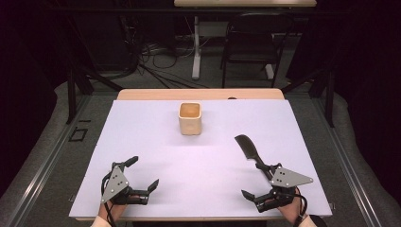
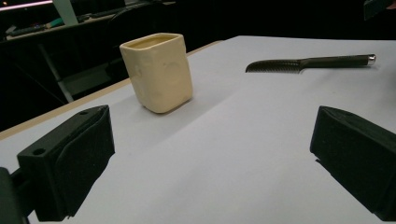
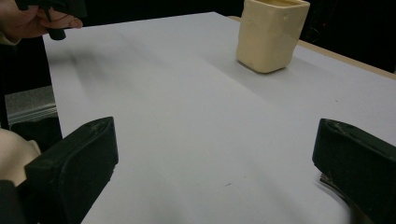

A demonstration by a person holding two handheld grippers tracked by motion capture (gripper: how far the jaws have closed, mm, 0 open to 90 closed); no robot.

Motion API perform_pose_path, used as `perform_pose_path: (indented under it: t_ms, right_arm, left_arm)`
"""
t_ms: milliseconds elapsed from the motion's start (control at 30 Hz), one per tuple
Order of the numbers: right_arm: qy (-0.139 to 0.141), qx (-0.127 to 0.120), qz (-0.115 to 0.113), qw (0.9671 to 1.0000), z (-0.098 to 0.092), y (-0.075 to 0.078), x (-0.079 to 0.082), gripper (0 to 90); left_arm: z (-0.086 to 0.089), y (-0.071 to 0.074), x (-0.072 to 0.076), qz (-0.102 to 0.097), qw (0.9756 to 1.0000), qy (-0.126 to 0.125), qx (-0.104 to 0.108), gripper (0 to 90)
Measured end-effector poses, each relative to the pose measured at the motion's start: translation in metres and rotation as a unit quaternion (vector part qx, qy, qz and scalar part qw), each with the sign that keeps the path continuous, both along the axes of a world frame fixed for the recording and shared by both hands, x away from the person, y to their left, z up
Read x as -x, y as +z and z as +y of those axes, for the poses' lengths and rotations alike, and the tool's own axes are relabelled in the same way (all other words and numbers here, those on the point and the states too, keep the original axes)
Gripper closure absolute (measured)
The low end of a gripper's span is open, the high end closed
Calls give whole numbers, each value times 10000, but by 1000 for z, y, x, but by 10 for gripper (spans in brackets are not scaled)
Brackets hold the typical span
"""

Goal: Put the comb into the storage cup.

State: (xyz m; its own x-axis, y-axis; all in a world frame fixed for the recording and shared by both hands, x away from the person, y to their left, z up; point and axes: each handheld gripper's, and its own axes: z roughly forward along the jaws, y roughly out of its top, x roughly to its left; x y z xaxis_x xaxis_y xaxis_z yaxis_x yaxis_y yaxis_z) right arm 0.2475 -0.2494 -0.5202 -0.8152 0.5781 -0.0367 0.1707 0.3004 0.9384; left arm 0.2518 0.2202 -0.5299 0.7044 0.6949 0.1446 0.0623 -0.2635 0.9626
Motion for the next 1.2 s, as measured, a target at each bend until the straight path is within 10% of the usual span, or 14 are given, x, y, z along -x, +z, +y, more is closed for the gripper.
perform_pose_path:
  t_ms: [1200]
  right_arm:
    - [-171,622,809,9946,11,-9,-43,0]
  left_arm:
    - [0,-1,3,81,9999,82,-70,0]
